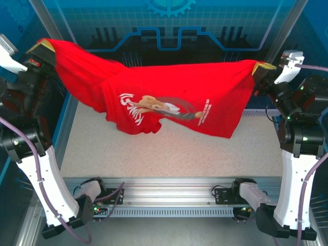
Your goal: Fold the inside-out t-shirt
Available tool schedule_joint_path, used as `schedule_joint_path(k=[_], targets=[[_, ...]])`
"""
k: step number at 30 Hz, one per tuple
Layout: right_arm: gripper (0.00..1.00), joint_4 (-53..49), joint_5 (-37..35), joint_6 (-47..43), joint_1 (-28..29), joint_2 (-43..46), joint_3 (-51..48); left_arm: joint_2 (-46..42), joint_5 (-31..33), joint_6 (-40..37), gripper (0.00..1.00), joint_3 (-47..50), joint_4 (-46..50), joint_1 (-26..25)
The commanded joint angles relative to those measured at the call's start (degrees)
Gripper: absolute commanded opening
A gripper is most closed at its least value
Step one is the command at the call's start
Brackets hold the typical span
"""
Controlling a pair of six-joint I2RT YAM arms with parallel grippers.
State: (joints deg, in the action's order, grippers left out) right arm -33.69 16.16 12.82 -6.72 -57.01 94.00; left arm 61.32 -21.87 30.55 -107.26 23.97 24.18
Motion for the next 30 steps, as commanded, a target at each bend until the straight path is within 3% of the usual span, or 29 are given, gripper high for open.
schedule_joint_path(k=[1,4,7,11,15,18,21,26,28,30], targets=[[0.00,-3.7,0.6,-0.7,-0.7,-0.3,0.8,3.1,3.7,-4.0,0.00,-6.5,4.4,1.2],[0.00,-4.2,1.3,0.7,-0.7,0.4,-2.2,3.8,1.8,-2.3,0.00,-5.1,6.1,1.2],[0.00,-3.8,2.7,1.8,0.2,0.1,-7.3,1.3,-0.4,0.0,0.00,7.1,3.4,0.8],[0.00,-2.2,0.6,1.8,2.8,-3.9,-11.9,1.4,2.0,-2.0,0.00,19.9,0.9,-2.1],[0.00,6.3,-4.2,2.6,5.8,-13.1,-10.8,10.6,6.2,-3.6,0.00,18.1,-1.8,-6.3],[0.00,15.3,-5.4,3.9,6.1,-23.3,-3.2,21.9,5.0,-2.0,0.00,7.5,-4.9,-7.2],[0.00,14.7,-6.7,3.6,6.0,-32.9,13.1,31.5,4.0,-2.6,0.00,-11.3,-4.2,-7.2],[0.00,8.0,-8.2,2.4,5.9,-42.3,39.4,46.9,4.8,-2.0,0.00,-55.9,4.3,-6.3],[0.00,6.4,-7.8,2.3,5.9,-44.0,46.1,47.7,4.5,2.3,0.00,-59.7,-0.5,-4.5],[0.00,5.7,-7.3,2.2,6.2,-44.6,50.1,42.8,4.7,4.5,0.00,-51.9,-7.9,-2.9]])
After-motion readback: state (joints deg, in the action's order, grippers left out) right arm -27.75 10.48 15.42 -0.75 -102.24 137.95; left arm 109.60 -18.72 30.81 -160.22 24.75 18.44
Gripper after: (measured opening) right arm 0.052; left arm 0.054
